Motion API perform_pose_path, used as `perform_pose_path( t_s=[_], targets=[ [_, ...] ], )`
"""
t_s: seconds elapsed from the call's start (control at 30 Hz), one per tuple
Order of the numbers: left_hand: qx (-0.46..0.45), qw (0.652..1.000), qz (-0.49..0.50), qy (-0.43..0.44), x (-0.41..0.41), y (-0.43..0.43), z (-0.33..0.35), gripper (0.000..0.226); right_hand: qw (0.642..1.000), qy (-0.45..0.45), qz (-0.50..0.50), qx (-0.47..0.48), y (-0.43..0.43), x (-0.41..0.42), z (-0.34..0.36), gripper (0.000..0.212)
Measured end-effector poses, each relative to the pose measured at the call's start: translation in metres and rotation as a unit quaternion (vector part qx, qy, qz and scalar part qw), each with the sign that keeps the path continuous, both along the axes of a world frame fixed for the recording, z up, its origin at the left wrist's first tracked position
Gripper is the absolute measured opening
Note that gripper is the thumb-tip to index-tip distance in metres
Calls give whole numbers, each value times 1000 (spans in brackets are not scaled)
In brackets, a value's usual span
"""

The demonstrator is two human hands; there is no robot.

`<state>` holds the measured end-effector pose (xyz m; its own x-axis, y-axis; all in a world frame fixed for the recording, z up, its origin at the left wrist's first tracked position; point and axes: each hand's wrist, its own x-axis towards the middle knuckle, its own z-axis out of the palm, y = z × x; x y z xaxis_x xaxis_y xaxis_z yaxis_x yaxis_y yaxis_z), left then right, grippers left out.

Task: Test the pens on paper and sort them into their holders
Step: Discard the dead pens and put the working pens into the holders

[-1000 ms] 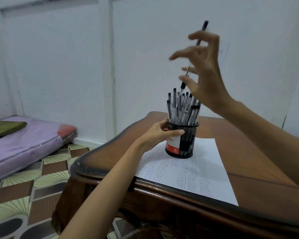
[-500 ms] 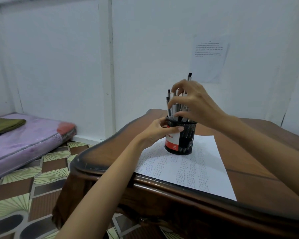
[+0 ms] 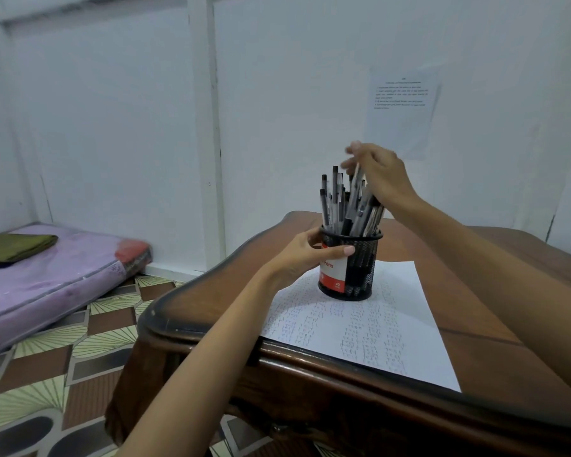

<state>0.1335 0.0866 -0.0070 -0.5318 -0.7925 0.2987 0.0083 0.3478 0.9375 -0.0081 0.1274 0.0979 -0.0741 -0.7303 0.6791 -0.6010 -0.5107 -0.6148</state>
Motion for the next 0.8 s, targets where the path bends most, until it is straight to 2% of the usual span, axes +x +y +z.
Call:
perform_pose_path(
  t_s=[0.1,0.27,0.3,0.37,0.4,0.47,0.5,0.57,0.67,0.73,0.8],
  targets=[
    [-3,1000,-1,-5,0,1,0,69,998,50,-27,-42,-2,1,-2,41],
    [2,1000,-3,-6,1,0,1,69,998,-19,52,13,-2,-9,-10,30],
    [2,1000,-6,-7,0,0,0,68,995,-48,78,26,-5,-12,-16,37],
    [0,1000,-5,-4,1,0,0,68,974,-132,160,88,-11,-23,-30,75],
    [1,1000,-4,-5,1,0,1,68,951,-169,217,138,-14,-31,-36,96],
    [3,1000,-9,-5,0,1,1,66,913,-180,295,218,-21,-46,-46,129],
    [4,1000,-11,-2,0,1,0,62,910,-161,301,237,-22,-51,-50,136],
    [5,1000,-14,1,1,1,1,58,926,-126,276,223,-23,-48,-54,134],
    [6,1000,-8,-3,1,1,0,61,946,-121,232,190,-25,-40,-53,126],
    [1,1000,-3,-3,2,2,1,60,956,-114,212,167,-24,-35,-52,107],
    [2,1000,-5,1,2,2,1,59,961,-150,188,136,-20,-30,-52,78]
  ],
)
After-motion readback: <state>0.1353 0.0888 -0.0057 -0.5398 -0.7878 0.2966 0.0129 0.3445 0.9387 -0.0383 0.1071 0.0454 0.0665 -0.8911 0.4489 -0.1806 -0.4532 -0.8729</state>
